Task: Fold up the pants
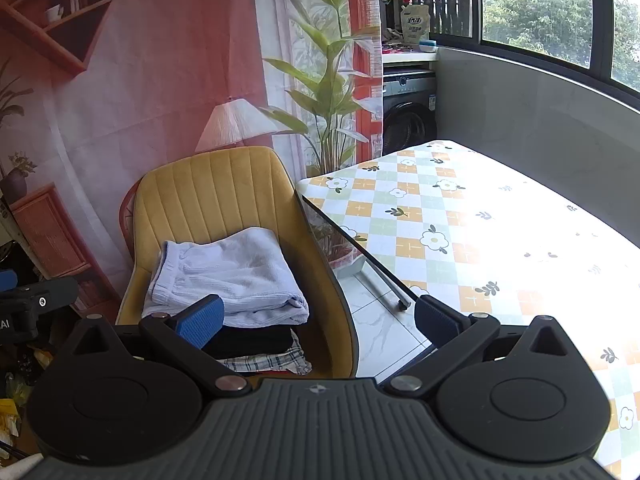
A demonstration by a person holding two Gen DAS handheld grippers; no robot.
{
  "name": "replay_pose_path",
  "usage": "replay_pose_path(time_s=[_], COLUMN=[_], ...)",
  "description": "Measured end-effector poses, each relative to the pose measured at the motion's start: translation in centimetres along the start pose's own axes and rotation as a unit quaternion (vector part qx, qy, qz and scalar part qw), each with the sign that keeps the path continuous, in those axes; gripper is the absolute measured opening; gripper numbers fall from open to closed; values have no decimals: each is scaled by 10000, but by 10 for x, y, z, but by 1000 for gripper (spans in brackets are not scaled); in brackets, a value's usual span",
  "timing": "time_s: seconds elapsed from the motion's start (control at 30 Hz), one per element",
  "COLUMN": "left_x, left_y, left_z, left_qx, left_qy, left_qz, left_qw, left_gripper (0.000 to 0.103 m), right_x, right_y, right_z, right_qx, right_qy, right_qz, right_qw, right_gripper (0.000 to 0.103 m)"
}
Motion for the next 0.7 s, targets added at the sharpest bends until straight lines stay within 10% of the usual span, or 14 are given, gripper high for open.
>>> replay_pose_path(time_s=[0.7], left_x=[0], left_y=[1], left_z=[4], left_qx=[75], left_qy=[-6], left_qz=[10], left_qw=[10000], left_gripper=[103], right_x=[1], right_y=[0], right_z=[3], right_qx=[23], right_qy=[7], right_qz=[-5], right_qw=[10000], right_gripper=[103])
Point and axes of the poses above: each gripper's, at about its wrist camera, not at the fingertips, and y roughly the way its jaws point, x to its right, z to its top, the point moved 2 cm from there along y, roughly the way its jaws point, and after that the axes turned 5 degrees about -x, right-handed, at the moved point
